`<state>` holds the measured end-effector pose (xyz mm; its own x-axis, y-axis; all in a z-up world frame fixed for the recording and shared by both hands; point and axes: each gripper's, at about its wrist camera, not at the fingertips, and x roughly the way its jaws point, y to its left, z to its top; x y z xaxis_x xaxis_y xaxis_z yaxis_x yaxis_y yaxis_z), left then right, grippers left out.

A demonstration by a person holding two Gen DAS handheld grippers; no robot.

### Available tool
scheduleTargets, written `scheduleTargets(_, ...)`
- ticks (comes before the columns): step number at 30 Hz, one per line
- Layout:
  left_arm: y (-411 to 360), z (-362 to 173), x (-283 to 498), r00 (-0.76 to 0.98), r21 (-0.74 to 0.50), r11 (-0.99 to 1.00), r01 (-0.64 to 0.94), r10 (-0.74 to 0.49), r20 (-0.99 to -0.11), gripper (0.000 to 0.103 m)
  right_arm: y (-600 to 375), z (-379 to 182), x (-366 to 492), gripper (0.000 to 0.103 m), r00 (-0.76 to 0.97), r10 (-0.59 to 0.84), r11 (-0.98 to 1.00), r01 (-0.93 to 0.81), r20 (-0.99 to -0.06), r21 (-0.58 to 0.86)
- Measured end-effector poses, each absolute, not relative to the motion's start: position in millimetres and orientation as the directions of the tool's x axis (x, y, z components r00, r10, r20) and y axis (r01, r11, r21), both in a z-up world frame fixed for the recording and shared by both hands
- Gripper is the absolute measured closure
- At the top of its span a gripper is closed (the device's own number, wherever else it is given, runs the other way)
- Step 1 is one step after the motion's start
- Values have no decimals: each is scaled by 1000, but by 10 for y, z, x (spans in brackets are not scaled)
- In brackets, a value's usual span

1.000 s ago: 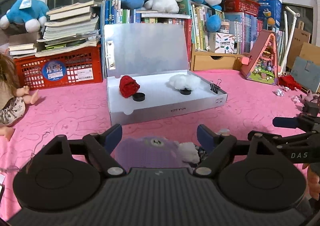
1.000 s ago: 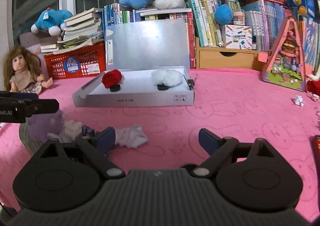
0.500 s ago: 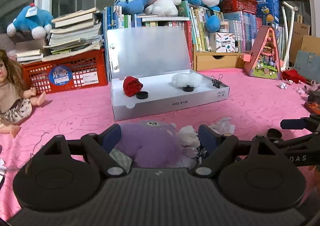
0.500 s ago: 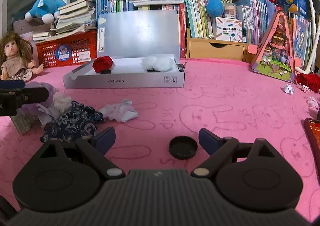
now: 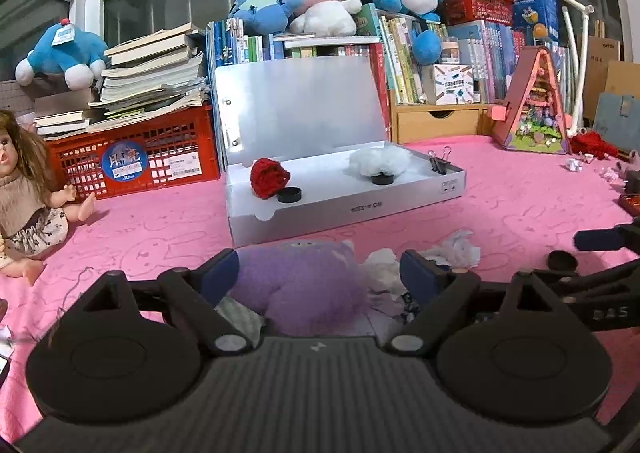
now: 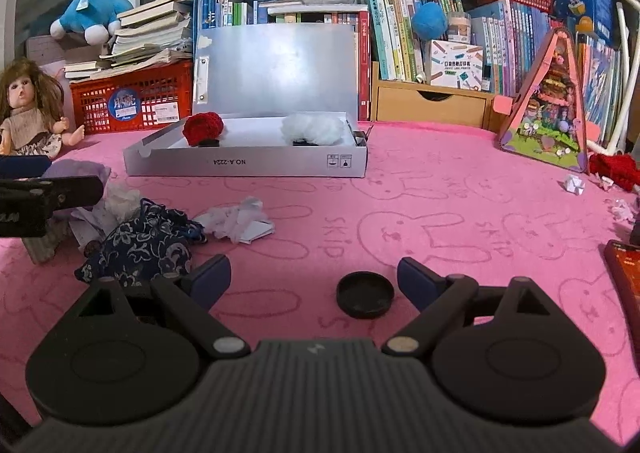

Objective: Organize objects
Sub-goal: 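Grasp the purple plush with the left gripper while the right grasps a black puck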

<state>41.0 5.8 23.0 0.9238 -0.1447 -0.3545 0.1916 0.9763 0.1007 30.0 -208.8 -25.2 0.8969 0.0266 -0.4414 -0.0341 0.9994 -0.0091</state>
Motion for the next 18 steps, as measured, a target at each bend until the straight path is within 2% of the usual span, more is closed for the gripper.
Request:
scheduleTargets(10, 144, 242, 450, 923, 57, 981, 183, -152, -353, 11, -2121, -276, 224, 8, 898, -2, 1000, -4, -440, -11)
scheduleTargets(18, 100, 230, 419, 925, 79, 981, 177, -138, -353, 11, -2135, -288, 201, 8, 900, -15, 1000, 11, -436, -10)
